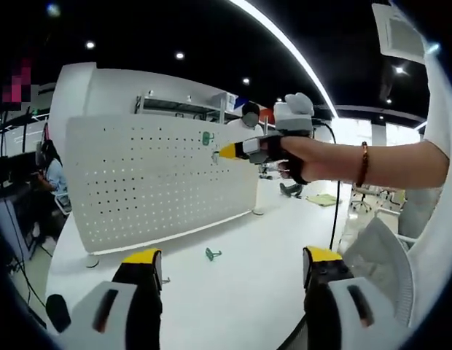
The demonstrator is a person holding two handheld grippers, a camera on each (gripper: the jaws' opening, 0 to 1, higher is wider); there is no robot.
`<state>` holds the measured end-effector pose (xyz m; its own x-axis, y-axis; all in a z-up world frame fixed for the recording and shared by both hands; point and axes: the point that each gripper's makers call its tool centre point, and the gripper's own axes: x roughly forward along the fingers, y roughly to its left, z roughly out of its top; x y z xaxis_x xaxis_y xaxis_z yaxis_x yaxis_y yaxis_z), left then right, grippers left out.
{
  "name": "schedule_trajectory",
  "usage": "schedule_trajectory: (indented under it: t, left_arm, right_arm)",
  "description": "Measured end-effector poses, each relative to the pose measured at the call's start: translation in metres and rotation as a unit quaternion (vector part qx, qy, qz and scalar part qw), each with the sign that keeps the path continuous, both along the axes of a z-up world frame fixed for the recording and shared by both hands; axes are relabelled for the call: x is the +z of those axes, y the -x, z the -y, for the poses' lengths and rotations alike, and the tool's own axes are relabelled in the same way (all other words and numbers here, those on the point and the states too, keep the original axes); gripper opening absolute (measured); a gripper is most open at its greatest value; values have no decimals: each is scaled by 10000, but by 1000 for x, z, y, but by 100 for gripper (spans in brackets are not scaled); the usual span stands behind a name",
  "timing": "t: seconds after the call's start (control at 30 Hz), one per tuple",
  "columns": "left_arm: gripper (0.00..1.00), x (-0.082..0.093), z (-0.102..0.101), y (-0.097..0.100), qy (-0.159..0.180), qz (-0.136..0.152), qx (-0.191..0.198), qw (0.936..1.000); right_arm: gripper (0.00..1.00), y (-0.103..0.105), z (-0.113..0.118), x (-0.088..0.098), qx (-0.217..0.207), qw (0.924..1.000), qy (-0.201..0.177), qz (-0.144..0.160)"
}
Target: Insert the hook assembly into the mounting plate slot until the hook locks in place.
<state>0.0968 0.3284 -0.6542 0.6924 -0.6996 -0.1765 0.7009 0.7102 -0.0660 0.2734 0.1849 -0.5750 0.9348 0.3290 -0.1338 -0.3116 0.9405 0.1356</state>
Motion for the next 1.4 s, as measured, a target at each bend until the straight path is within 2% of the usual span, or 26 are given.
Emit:
schedule_trajectory:
  t: [0.17, 0.3, 0.57, 0.87, 1.2, 1.4]
  left_arm:
    - [84, -1, 1, 0, -60, 11, -25, 10000]
    - [85, 0, -1, -1, 13, 33, 25, 10000]
    - [90, -2, -3, 1, -58, 0, 13, 10000]
    - [91, 4, -10, -3, -46, 84, 152, 9998]
    - [91, 3, -11, -3, -14, 35, 133, 9999]
    - [92, 2, -12, -5, 12, 2, 156, 9999]
  right_arm:
    - [1, -7, 5, 8, -118, 9996, 207, 117]
    - [1, -14, 10, 15, -244, 9991, 243, 241]
    - [1, -29, 15, 27, -371, 9981, 310, 370]
    - [1, -47, 25, 42, -647, 9964, 270, 481]
    - [1, -62, 23, 51, -730, 9939, 536, 630]
    - [1, -74, 24, 58, -853, 9925, 549, 683]
